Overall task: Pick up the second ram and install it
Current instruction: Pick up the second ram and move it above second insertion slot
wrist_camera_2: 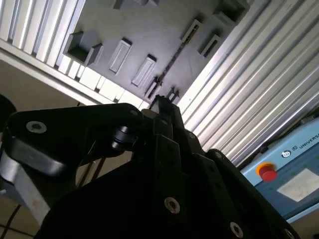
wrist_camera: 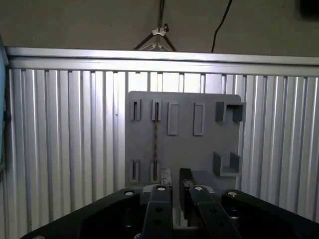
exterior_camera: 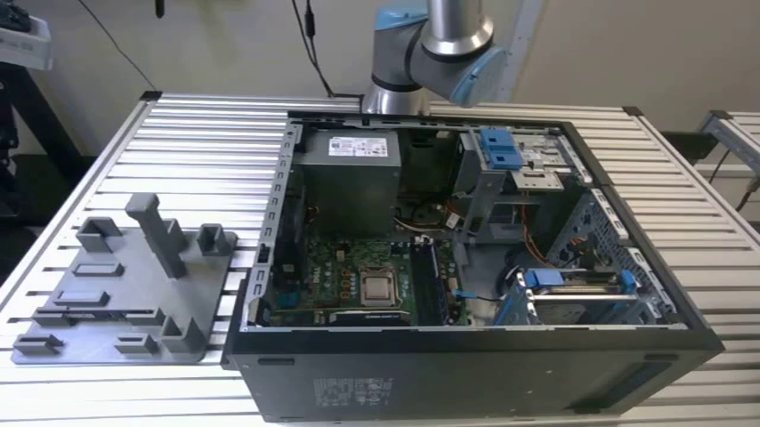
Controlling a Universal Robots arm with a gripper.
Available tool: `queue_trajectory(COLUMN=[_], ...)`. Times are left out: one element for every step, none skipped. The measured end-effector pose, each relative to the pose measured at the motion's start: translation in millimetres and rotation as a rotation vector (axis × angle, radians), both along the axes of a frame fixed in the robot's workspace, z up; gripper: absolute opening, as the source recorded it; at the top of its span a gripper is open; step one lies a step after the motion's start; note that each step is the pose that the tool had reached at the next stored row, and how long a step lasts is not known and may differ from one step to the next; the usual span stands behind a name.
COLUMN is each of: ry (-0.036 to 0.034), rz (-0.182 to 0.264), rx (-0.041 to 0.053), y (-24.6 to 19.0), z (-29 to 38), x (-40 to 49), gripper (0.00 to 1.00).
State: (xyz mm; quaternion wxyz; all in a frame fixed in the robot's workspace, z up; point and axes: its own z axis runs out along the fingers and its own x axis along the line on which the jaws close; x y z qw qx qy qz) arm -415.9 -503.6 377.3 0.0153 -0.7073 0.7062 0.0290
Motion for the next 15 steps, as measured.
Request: queue_trajectory(ry=[0.0000,0.0000,0.0000,0.0000,0.0000,0.0000,0.0000,0.0000,0.0000,0.0000,0.0000,0.0000,0.0000,-0.0001,-0.0001], rz=[0.001,0.001,0.002,0.002,0.003,0.004,0.004,0.005,0.005,0.006,0.006,0.006,0.006,0.006,0.006], rx=[0.0000,0.0000,0.0000,0.0000,0.0000,0.0000,0.0000,0.0000,0.0000,0.0000,0.0000,-0.0002,-0.0002,-0.0001,-0.0001], y=[0.0,0.0,0.0,0.0,0.0,0.0,0.0,0.0,0.0,0.0,0.0,0.0,0.0,0.0,0.0], z=[0.0,0.0,0.0,0.0,0.0,0.0,0.0,0.0,0.0,0.0,0.0,0.0,-0.2,-0.7,-1.7], x=[0.0,0.0,0.0,0.0,0.0,0.0,0.0,0.0,0.0,0.0,0.0,0.0,0.0,0.1,0.0], gripper=[0.24,0.30,0.36,0.36,0.42,0.42,0.47,0.54,0.54,0.54,0.54,0.54,0.54,0.54,0.54])
